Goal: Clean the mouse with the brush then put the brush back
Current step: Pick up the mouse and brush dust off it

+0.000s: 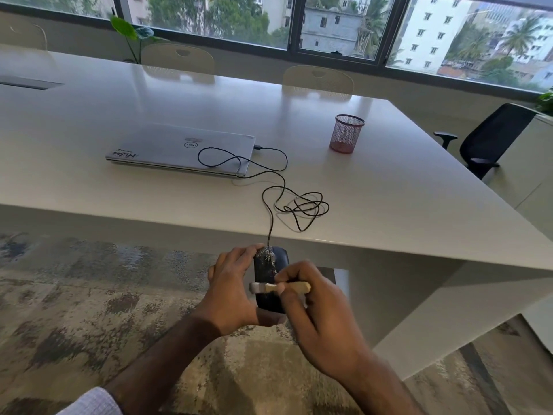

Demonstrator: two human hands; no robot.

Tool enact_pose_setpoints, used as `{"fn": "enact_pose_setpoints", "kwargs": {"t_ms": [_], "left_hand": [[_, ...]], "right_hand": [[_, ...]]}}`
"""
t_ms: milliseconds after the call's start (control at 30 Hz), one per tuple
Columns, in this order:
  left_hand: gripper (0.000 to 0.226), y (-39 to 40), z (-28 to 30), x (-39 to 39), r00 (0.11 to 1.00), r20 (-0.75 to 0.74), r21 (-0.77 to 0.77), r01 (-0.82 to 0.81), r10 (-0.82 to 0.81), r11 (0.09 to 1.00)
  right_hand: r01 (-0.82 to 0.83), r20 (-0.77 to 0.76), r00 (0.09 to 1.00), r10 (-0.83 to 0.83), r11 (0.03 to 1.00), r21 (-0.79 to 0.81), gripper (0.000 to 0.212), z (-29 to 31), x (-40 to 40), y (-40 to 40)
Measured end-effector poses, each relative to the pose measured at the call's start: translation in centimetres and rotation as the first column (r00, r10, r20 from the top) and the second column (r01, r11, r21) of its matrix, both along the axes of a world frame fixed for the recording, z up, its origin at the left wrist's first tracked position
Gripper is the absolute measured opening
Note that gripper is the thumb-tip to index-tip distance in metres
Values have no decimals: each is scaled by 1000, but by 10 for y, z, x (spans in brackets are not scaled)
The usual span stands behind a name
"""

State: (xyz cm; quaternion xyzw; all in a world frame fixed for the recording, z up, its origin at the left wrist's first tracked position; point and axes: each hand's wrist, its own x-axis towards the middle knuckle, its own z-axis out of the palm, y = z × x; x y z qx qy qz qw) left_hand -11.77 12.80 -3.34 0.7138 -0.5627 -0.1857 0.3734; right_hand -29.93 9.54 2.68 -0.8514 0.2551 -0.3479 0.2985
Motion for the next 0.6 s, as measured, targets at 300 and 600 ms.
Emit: {"fn": "enact_pose_setpoints", "kwargs": {"t_ms": [300, 600], "left_hand": [[132, -3, 2, 3, 1000, -13, 17, -24, 24, 1000], [129, -5, 1, 4, 1000, -4, 0, -28, 28, 1000]], "right_hand": [[26, 44, 999, -27, 999, 23, 7, -1, -7, -4], [110, 92, 990, -110, 994, 8, 7, 0, -9, -7]]}}
